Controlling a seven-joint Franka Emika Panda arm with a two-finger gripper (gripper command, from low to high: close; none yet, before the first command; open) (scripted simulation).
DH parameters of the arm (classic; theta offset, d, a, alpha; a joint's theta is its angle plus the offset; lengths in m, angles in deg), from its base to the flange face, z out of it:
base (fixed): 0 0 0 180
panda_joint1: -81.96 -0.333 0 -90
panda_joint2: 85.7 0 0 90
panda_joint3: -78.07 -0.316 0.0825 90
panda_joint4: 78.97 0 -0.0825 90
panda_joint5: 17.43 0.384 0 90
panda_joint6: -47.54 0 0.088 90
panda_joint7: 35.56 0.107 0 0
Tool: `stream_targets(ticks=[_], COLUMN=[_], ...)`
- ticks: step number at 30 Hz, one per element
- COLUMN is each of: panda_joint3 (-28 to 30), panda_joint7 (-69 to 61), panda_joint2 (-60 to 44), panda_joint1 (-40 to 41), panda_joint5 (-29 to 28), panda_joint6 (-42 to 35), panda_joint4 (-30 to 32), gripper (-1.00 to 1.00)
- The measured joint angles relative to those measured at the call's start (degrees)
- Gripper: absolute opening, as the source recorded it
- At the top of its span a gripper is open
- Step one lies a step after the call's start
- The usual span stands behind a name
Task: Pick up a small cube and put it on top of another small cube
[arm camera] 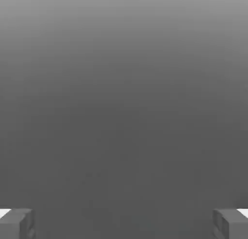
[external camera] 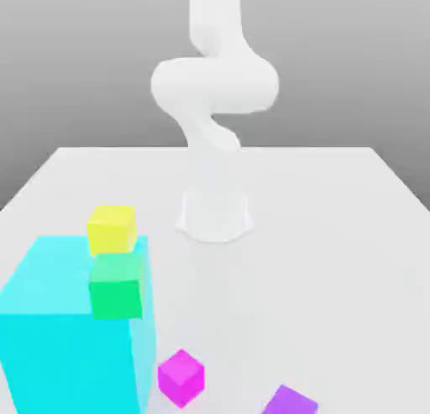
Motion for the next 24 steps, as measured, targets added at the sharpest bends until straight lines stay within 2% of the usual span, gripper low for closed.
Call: stream_targets(ticks=[12, 19, 24], panda_joint3=[5.9, 5.6, 4.9], panda_joint7=[-21.4, -33.0, -39.3], panda_joint2=[-25.3, -39.8, -49.8], panda_joint1=[-10.1, -12.7, -13.4], panda_joint5=[6.3, 9.0, 8.1], panda_joint6=[6.9, 10.9, 14.1], panda_joint4=[-0.4, -0.6, -0.6], gripper=[0.00, 0.00, 0.00])
